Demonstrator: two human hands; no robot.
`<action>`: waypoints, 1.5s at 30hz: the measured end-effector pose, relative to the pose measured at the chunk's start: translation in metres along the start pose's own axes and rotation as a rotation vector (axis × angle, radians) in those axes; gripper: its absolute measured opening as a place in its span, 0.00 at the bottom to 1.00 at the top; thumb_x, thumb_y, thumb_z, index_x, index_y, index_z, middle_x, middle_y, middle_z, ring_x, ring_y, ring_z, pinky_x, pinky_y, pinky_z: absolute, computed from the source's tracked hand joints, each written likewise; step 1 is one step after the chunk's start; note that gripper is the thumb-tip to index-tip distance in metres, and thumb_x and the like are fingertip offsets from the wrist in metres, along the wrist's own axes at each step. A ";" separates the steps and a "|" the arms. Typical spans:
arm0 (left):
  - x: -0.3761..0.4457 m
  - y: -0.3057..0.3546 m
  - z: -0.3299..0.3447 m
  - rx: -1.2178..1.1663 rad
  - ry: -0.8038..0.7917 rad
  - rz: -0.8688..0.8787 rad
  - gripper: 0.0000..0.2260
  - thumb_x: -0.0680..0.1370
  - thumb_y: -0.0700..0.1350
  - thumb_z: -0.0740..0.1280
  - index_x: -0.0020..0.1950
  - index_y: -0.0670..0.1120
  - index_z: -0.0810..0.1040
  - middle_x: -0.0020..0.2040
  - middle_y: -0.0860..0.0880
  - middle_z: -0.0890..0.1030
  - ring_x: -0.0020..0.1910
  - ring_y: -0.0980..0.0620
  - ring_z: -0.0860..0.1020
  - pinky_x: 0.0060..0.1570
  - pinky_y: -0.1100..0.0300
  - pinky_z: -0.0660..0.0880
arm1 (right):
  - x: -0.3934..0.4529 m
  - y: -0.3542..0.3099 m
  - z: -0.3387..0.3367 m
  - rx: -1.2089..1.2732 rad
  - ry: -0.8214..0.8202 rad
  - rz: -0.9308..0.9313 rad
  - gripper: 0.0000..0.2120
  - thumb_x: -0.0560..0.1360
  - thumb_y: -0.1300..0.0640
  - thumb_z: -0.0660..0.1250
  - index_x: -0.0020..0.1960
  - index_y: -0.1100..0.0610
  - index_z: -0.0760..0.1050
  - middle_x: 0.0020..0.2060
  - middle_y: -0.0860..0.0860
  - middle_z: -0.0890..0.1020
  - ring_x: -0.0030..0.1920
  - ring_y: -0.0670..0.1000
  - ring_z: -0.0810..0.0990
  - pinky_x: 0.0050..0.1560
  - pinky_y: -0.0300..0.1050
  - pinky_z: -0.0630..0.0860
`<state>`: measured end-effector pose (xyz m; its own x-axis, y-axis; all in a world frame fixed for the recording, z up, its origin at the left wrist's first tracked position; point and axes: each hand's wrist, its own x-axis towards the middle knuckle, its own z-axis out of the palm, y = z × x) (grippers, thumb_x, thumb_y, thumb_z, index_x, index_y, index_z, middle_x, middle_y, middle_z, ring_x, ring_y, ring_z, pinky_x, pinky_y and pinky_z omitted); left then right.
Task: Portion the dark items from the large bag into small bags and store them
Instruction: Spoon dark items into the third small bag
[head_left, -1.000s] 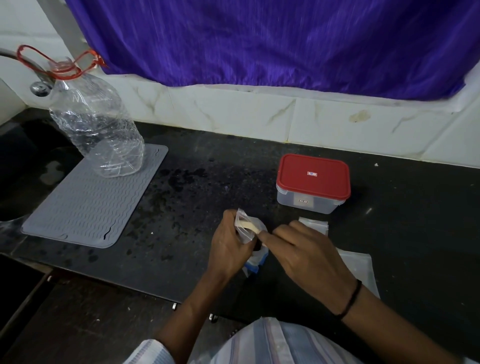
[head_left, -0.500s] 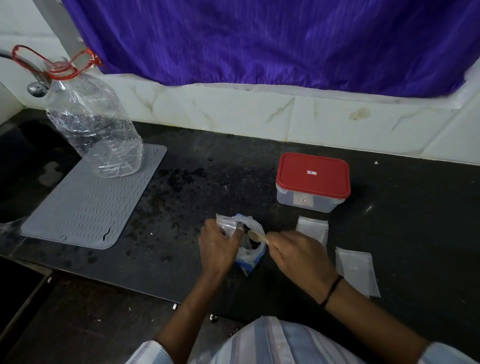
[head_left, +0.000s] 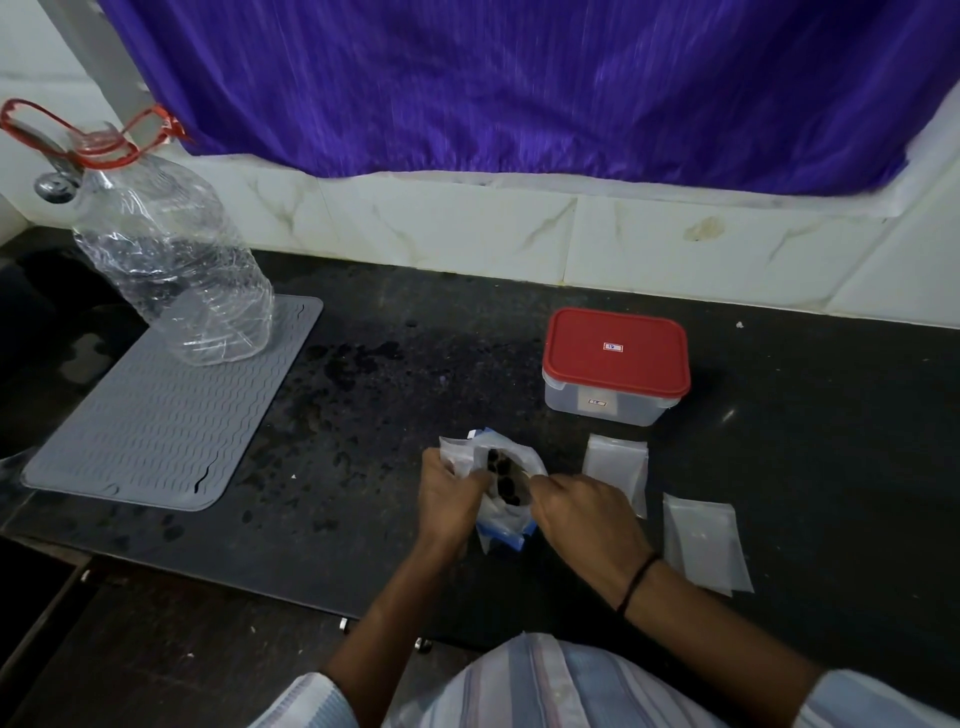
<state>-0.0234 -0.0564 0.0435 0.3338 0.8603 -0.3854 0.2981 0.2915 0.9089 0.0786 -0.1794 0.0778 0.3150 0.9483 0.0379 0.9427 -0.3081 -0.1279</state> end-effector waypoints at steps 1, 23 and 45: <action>-0.001 0.000 0.002 -0.047 -0.014 -0.009 0.16 0.72 0.33 0.70 0.54 0.47 0.71 0.51 0.43 0.81 0.47 0.46 0.83 0.44 0.49 0.83 | 0.000 0.000 0.000 0.020 0.016 0.028 0.06 0.69 0.57 0.74 0.38 0.54 0.77 0.30 0.50 0.79 0.28 0.49 0.78 0.27 0.44 0.75; -0.003 -0.010 -0.008 -0.313 -0.179 -0.029 0.23 0.67 0.34 0.69 0.62 0.37 0.72 0.53 0.31 0.81 0.48 0.37 0.83 0.44 0.45 0.83 | -0.012 0.017 0.022 1.156 -0.002 0.608 0.09 0.81 0.58 0.61 0.49 0.55 0.80 0.34 0.55 0.83 0.30 0.47 0.78 0.31 0.37 0.76; -0.011 0.002 -0.011 0.073 0.012 0.110 0.17 0.73 0.37 0.74 0.52 0.50 0.70 0.49 0.48 0.80 0.45 0.53 0.81 0.33 0.66 0.77 | -0.025 0.013 0.007 1.383 0.169 0.690 0.08 0.80 0.59 0.63 0.48 0.58 0.81 0.30 0.53 0.80 0.29 0.49 0.76 0.30 0.43 0.74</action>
<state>-0.0358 -0.0605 0.0514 0.3577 0.8902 -0.2821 0.3245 0.1648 0.9314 0.0816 -0.2070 0.0686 0.7279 0.6085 -0.3160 -0.1863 -0.2680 -0.9452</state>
